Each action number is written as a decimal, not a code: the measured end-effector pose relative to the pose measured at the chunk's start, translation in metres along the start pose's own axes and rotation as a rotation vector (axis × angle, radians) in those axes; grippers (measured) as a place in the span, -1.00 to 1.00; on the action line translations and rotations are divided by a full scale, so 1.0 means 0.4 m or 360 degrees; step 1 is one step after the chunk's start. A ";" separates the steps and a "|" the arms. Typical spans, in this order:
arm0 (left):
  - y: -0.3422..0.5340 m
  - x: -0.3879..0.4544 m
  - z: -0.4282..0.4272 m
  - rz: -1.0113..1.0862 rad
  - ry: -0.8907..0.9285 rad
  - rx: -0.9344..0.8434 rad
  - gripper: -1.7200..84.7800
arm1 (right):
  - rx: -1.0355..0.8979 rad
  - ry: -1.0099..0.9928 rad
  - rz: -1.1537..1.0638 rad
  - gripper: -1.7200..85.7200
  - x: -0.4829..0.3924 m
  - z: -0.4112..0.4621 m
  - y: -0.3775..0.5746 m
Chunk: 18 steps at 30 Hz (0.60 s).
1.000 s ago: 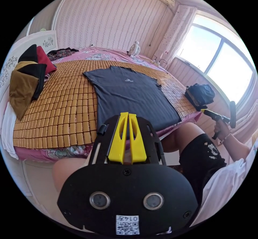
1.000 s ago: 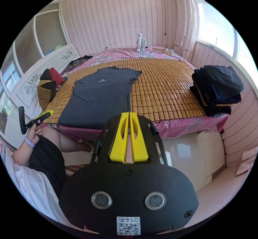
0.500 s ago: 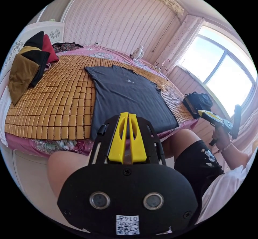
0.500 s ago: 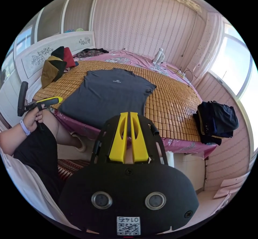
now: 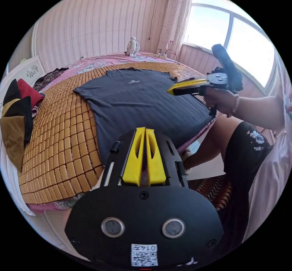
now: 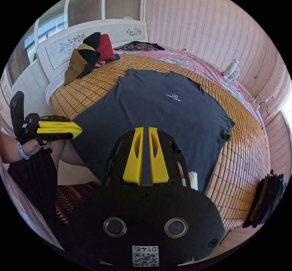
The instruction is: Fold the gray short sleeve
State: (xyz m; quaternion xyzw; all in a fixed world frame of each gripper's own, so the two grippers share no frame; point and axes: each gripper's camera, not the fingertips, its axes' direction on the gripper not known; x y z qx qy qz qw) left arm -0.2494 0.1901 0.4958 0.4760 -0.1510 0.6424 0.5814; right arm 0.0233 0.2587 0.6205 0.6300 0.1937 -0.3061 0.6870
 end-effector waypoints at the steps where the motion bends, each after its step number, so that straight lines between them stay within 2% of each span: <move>1: -0.004 -0.007 0.003 -0.0013 0.0005 -0.0003 -0.98 | 0.0007 -0.0033 -0.0007 -0.95 0.020 0.041 -0.043; 4: -0.039 -0.049 0.027 -0.0163 0.0051 -0.0150 -0.98 | 0.0101 -0.0223 0.0105 -0.96 0.073 0.102 -0.114; 7: -0.089 -0.090 0.045 -0.0305 0.0072 -0.0249 -0.98 | 0.0006 -0.0445 0.0187 -0.95 0.103 0.142 -0.160; 13: -0.179 -0.124 0.016 -0.0639 0.0166 -0.0285 -0.98 | -0.0204 -0.0570 0.0194 -0.92 0.118 0.110 -0.223; 18: -0.290 -0.193 -0.020 -0.0857 0.0070 -0.0222 -0.98 | -0.0286 -0.0602 0.0034 -0.87 0.130 0.096 -0.312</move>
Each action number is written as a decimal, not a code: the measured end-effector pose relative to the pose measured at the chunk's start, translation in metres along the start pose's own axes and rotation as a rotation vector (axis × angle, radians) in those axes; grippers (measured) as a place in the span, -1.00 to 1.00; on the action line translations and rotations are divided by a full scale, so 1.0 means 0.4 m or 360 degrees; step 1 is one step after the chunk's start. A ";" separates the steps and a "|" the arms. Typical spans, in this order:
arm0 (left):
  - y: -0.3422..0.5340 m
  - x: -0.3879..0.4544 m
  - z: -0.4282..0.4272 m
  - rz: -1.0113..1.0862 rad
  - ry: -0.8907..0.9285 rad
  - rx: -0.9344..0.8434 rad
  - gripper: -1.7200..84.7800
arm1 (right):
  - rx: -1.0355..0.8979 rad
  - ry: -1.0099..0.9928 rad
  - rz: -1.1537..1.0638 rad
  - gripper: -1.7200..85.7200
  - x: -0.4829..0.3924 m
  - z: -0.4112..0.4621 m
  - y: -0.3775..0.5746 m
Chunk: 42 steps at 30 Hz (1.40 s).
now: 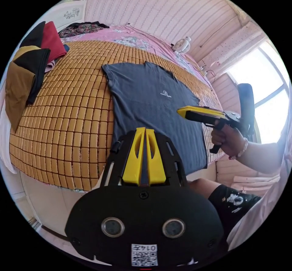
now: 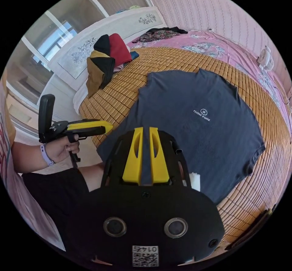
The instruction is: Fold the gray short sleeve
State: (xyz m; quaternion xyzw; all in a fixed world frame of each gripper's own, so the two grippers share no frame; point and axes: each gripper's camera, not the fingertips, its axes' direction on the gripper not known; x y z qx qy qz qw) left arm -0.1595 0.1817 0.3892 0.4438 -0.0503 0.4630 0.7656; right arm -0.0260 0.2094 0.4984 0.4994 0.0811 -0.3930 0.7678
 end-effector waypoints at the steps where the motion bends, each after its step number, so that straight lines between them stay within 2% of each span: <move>1: -0.016 -0.006 -0.002 -0.0017 -0.0003 0.0019 -0.98 | 0.0000 0.0029 -0.0054 -0.85 0.003 0.006 -0.034; 4: -0.099 -0.055 -0.004 -0.0154 -0.0062 0.0144 -0.95 | 0.0075 0.0188 -0.0128 -0.81 0.016 0.045 -0.148; 6: -0.178 -0.082 -0.007 -0.0171 -0.0117 0.0285 -0.85 | 0.0180 0.0306 -0.0189 -0.80 0.018 0.077 -0.226; 9: -0.263 -0.111 0.020 -0.0145 -0.0152 0.0235 -0.80 | 0.0255 0.0273 -0.0272 -0.77 0.026 0.150 -0.359; 11: -0.287 -0.134 0.037 -0.0176 -0.0128 0.0196 -0.80 | 0.0218 0.0147 -0.0397 -0.77 0.021 0.219 -0.455; 16: -0.335 -0.174 0.085 -0.0238 -0.0097 0.0171 -0.78 | -0.0018 0.0156 -0.0568 -0.75 -0.007 0.353 -0.582; 21: -0.383 -0.165 0.127 -0.0270 -0.0139 0.0059 -0.78 | -0.0151 0.0194 -0.0508 -0.76 0.001 0.437 -0.622; 23: -0.397 -0.160 0.133 -0.0251 -0.0122 0.0054 -0.81 | -0.0170 0.0299 -0.0470 -0.79 0.008 0.464 -0.625; 30: -0.448 -0.111 0.140 -0.0072 -0.0199 0.0033 -0.88 | -0.0043 0.0103 -0.0301 -0.93 0.093 0.407 -0.627; 32: -0.462 -0.089 0.122 -0.0025 -0.0212 0.0071 -0.88 | 0.0106 -0.0020 -0.0179 -0.92 0.149 0.326 -0.609; 36: -0.489 -0.030 0.069 0.0139 -0.0002 0.0227 -0.81 | 0.0264 -0.0018 0.0060 -0.89 0.255 0.205 -0.547; 39: -0.509 -0.006 0.072 0.0174 0.0192 0.0144 -0.78 | 0.0285 0.0010 0.0194 -0.85 0.340 0.147 -0.479; 42: -0.525 0.026 0.073 0.0222 0.0229 0.0048 -0.79 | 0.0241 0.0011 0.0299 -0.83 0.404 0.098 -0.410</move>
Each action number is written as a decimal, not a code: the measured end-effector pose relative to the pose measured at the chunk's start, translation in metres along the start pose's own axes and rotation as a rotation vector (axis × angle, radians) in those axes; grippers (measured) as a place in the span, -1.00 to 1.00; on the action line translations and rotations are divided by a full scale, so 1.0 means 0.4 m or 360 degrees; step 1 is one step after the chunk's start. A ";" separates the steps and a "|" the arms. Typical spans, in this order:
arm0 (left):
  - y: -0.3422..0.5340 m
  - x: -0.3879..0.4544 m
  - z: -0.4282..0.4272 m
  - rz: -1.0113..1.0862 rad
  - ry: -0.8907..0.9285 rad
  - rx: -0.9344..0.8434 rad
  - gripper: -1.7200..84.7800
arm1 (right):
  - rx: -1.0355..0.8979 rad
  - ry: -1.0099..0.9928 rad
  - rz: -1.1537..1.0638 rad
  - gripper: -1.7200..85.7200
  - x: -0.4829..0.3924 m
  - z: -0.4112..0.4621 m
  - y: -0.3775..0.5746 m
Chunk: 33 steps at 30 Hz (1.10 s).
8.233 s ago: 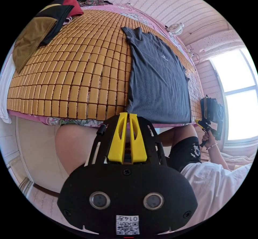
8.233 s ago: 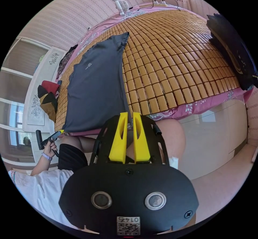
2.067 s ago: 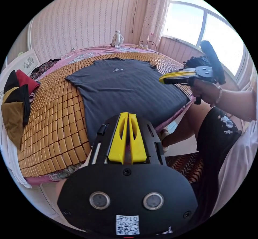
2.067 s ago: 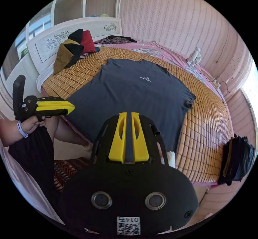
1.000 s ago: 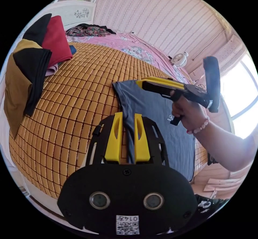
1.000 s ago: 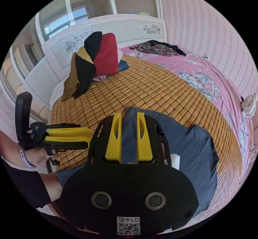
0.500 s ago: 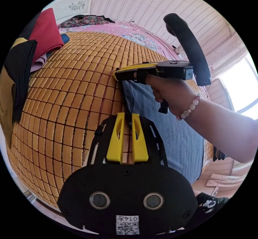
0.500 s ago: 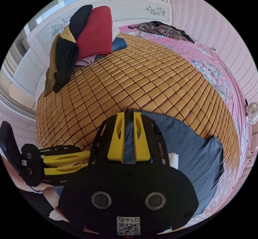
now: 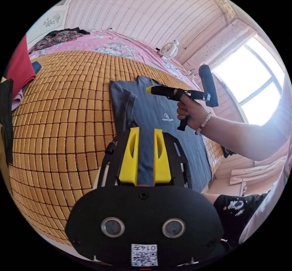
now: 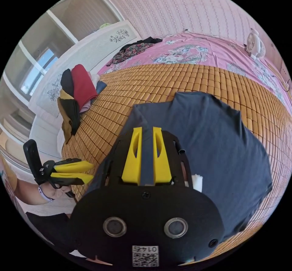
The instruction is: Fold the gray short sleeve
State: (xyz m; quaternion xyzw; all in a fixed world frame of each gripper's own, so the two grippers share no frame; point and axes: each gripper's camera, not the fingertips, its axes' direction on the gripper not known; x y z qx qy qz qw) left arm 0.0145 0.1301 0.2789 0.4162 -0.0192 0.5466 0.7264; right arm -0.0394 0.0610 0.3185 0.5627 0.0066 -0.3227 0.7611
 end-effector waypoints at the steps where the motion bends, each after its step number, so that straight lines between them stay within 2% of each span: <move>1: -0.005 0.009 0.000 0.0023 0.0008 -0.0011 -0.80 | -0.0013 0.0026 0.0026 -0.82 0.021 -0.030 0.025; 7: -0.088 0.118 0.041 0.0228 0.0115 -0.0121 -0.82 | -0.0014 0.0343 0.0332 -0.83 0.124 -0.226 0.222; 14: -0.269 0.309 0.194 0.0589 0.0307 -0.0258 -0.86 | 0.0044 0.0646 0.0810 -0.79 0.279 -0.424 0.423; 22: -0.458 0.557 0.435 0.0826 0.0405 -0.0414 -0.82 | 0.0226 0.0531 0.1053 -0.77 0.393 -0.496 0.488; 28: -0.563 0.708 0.593 0.0884 0.0383 -0.0474 -0.77 | 0.0205 0.0449 0.1042 -0.87 0.420 -0.501 0.515; 33: -0.592 0.795 0.691 0.0987 0.0220 -0.0534 -0.79 | 0.0230 0.0397 0.1009 -0.91 0.427 -0.522 0.539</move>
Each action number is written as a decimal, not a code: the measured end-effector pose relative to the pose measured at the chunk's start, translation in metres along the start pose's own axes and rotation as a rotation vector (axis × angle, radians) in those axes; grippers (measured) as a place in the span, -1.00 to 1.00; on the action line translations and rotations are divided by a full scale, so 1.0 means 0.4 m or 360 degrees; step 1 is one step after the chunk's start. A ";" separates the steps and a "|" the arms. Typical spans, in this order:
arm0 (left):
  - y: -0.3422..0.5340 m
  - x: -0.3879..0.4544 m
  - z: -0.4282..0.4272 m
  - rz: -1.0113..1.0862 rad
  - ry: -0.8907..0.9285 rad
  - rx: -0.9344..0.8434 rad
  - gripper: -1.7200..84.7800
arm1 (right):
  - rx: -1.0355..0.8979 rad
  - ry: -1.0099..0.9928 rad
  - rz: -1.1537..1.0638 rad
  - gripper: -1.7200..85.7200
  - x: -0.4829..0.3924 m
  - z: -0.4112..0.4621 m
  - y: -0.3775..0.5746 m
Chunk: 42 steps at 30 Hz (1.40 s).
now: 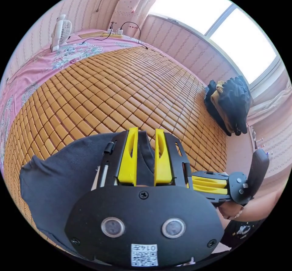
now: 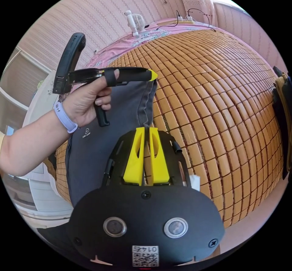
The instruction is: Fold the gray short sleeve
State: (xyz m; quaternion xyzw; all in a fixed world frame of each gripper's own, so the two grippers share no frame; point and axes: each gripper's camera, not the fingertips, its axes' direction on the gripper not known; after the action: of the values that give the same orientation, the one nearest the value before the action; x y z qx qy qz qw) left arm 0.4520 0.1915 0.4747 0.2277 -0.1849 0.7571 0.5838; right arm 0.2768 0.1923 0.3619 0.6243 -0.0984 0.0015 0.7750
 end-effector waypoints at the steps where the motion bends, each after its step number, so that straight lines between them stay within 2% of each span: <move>1: -0.005 0.003 0.012 0.0004 -0.0025 -0.0033 -0.81 | -0.0004 -0.0028 0.0012 -0.91 0.008 -0.003 0.000; 3: -0.008 0.011 0.038 0.0036 -0.0143 -0.0085 -0.94 | -0.0007 -0.0044 0.0012 -0.92 0.014 -0.009 0.000; 6: 0.003 0.004 0.009 0.0013 -0.0147 -0.0044 -0.97 | 0.0013 0.0000 -0.0046 -0.91 0.004 -0.033 0.004; 9: 0.067 -0.033 -0.108 -0.0118 -0.0108 0.0191 -0.94 | 0.0064 -0.0093 -0.0297 -0.87 -0.043 -0.087 0.020; 11: 0.130 -0.069 -0.173 -0.0236 -0.0087 0.0263 -0.86 | 0.0041 -0.0223 -0.0545 -0.81 -0.087 -0.125 0.042; 14: 0.253 -0.140 -0.260 -0.0420 -0.0096 0.0279 -0.80 | 0.0005 -0.0298 -0.0646 -0.78 -0.101 -0.150 0.051; 19: 0.466 -0.236 -0.415 -0.0637 -0.0384 0.0325 -0.79 | 0.0041 -0.0155 -0.0624 -0.77 -0.093 -0.110 -0.034; 24: 0.694 -0.331 -0.535 -0.0878 -0.0855 0.0289 -0.73 | 0.0050 -0.0096 -0.0484 -0.74 -0.090 -0.001 -0.177; 26: 0.735 -0.352 -0.543 -0.0916 -0.0903 0.0300 -0.70 | 0.0018 -0.0034 -0.0492 -0.73 -0.104 0.043 -0.221; 31: 0.783 -0.428 -0.490 -0.1035 -0.0740 0.0251 -0.68 | -0.0093 0.0083 -0.0559 -0.75 -0.150 0.096 -0.249; 33: 0.789 -0.459 -0.453 -0.1103 -0.0596 0.0186 -0.73 | -0.0117 0.0130 -0.0565 -0.79 -0.162 0.098 -0.251; 38: 0.809 -0.471 -0.428 -0.1184 -0.0664 0.0062 -0.89 | -0.0186 0.0123 -0.0634 -0.94 -0.194 0.084 -0.247; 42: 0.829 -0.472 -0.452 -0.1105 -0.0597 0.0132 -0.95 | -0.0124 0.0032 -0.0617 -0.96 -0.197 0.041 -0.270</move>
State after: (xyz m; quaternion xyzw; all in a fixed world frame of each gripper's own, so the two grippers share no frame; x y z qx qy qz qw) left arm 0.1482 0.0565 0.2144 0.4343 -0.1696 0.4669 0.7514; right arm 0.2106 0.1620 0.2487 0.6012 0.0315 -0.1452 0.7852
